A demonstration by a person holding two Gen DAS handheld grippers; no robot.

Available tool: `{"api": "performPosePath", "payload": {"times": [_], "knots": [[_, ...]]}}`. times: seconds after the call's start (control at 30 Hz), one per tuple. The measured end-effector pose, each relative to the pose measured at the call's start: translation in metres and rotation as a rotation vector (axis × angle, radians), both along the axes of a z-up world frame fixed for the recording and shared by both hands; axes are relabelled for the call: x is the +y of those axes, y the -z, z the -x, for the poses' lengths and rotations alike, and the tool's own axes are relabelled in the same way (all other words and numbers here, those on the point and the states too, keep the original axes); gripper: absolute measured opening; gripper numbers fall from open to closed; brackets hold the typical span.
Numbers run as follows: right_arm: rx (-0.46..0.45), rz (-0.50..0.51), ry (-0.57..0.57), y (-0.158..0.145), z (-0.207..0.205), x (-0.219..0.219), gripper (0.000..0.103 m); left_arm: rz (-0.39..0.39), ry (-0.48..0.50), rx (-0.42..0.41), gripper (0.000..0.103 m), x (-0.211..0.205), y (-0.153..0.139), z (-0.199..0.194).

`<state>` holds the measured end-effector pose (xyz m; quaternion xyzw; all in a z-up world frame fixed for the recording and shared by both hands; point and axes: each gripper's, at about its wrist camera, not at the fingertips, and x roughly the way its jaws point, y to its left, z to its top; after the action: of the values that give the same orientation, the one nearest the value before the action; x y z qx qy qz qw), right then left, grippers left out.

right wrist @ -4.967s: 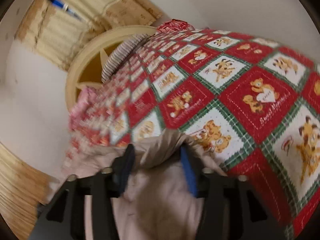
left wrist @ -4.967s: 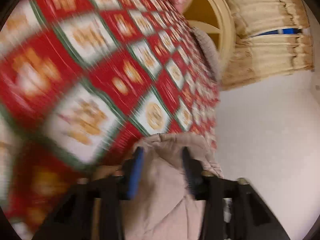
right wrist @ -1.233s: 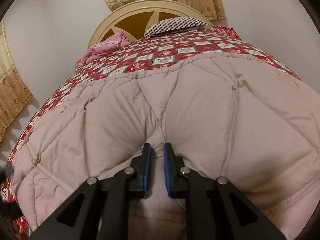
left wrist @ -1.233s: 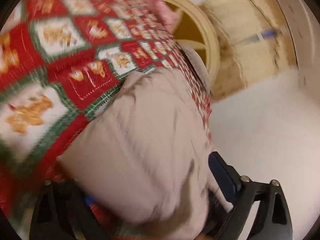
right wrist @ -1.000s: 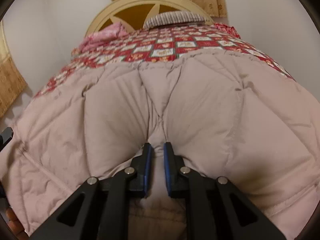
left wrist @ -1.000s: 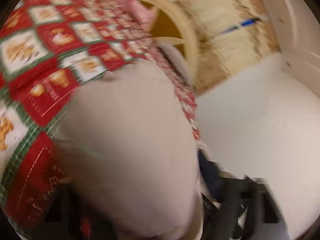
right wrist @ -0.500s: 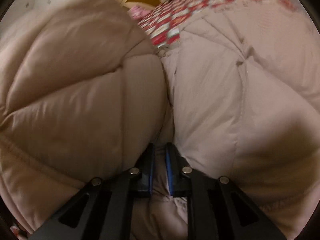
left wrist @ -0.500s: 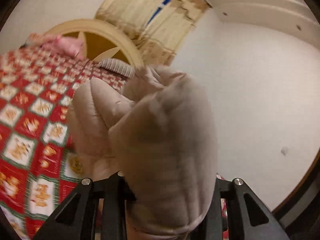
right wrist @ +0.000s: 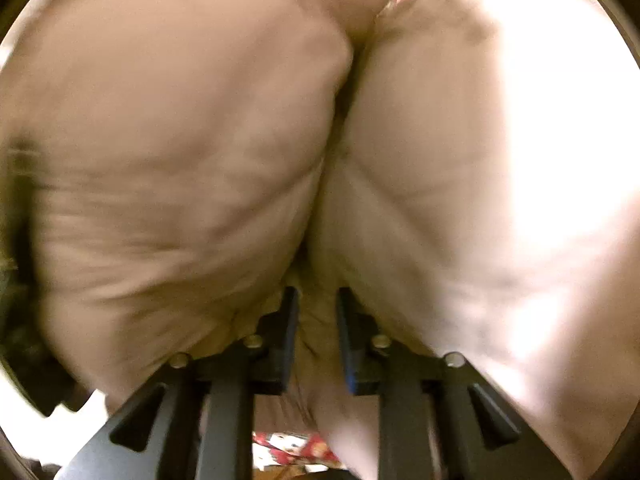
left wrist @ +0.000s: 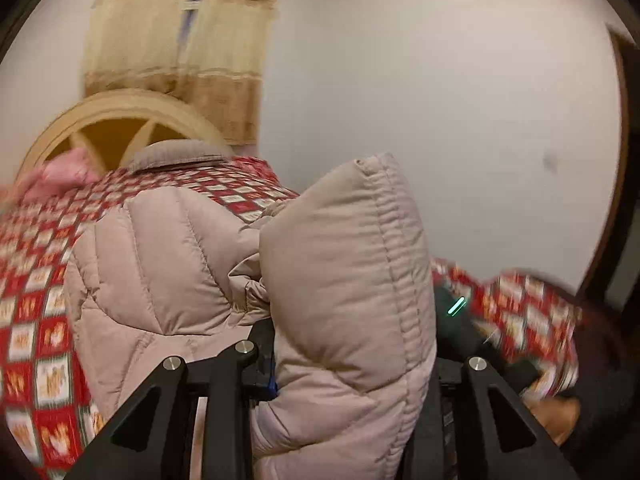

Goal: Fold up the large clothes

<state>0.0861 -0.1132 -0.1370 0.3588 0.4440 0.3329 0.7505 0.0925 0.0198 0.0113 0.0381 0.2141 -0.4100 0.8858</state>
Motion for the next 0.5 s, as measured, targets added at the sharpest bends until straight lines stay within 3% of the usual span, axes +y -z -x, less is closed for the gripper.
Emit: {"api": "performPosePath", "payload": {"times": [0.03, 0.17, 0.33, 0.5], "knots": [[-0.020, 0.001, 0.032, -0.002, 0.011, -0.019, 0.040, -0.022, 0.019, -0.007, 0.032, -0.008, 0.001, 0.005], [-0.085, 0.005, 0.196, -0.006, 0.053, -0.092, 0.043, -0.095, 0.129, 0.004, 0.032, -0.042, 0.018, 0.025], [-0.115, 0.063, 0.407, -0.005, 0.086, -0.157, 0.043, -0.240, 0.232, -0.011, 0.032, -0.081, 0.057, 0.051], [-0.136, 0.092, 0.512, -0.014, 0.104, -0.191, 0.043, -0.375, 0.286, -0.126, 0.033, -0.097, 0.084, 0.074]]}}
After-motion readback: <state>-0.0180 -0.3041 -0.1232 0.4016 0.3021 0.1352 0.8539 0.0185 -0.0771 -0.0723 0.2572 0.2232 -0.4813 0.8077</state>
